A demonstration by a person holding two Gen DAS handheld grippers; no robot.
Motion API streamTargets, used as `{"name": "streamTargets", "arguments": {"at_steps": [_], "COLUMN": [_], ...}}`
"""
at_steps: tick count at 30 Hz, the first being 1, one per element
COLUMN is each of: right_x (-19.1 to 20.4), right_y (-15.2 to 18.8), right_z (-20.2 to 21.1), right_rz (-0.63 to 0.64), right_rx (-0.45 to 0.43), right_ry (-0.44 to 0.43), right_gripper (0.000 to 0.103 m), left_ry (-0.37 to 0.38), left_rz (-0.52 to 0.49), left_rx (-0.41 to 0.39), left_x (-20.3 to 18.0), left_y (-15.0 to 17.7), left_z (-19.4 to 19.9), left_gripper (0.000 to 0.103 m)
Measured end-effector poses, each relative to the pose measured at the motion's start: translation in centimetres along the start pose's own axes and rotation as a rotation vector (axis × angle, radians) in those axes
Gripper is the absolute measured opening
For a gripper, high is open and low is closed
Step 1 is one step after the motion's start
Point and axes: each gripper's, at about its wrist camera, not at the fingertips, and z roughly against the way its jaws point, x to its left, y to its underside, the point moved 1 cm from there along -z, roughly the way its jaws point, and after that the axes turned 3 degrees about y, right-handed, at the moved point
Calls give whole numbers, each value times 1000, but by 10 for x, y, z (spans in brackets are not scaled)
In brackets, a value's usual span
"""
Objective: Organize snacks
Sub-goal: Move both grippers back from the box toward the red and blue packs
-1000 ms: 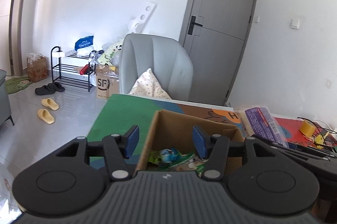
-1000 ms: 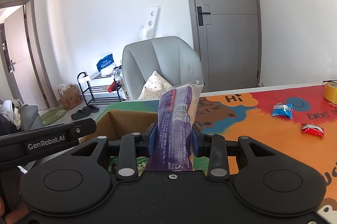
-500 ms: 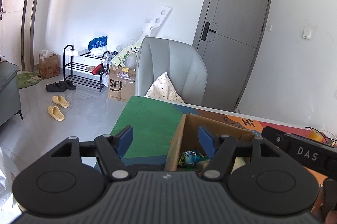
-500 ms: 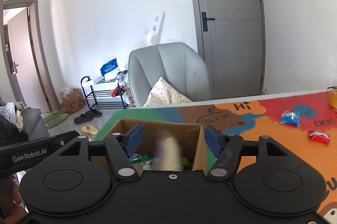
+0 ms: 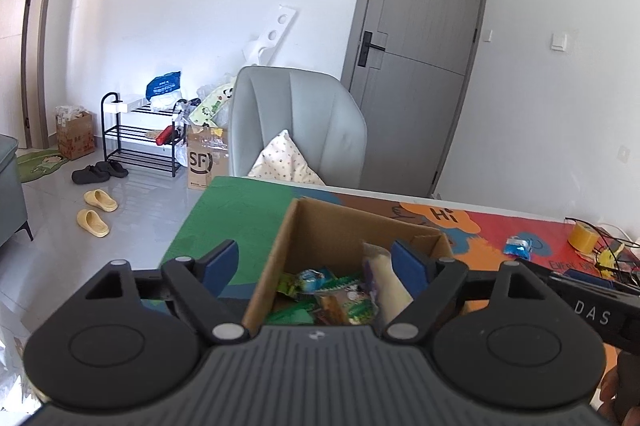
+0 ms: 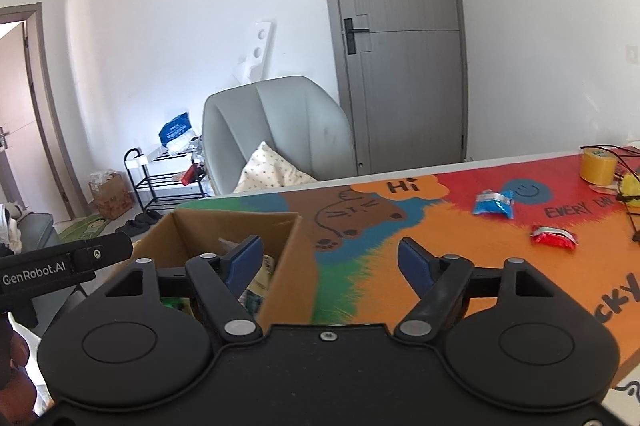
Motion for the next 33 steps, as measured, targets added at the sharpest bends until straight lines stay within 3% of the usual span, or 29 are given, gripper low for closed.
{"name": "streamTargets", "arguments": {"at_steps": [6, 17, 33], "right_x": [-29, -73, -139], "right_y": [7, 16, 20], "right_z": [7, 19, 20], "right_rz": [-37, -95, -178], "right_rx": [15, 21, 35], "right_ry": [35, 99, 182], "right_gripper": [85, 102, 103], "left_ry": [-10, -10, 40], "left_rz": [-39, -141, -220], "left_rx": [18, 43, 51], "left_x": [-24, -72, -140], "left_y": [6, 20, 24], "left_z": [-3, -4, -24], "left_gripper": [92, 94, 95]}}
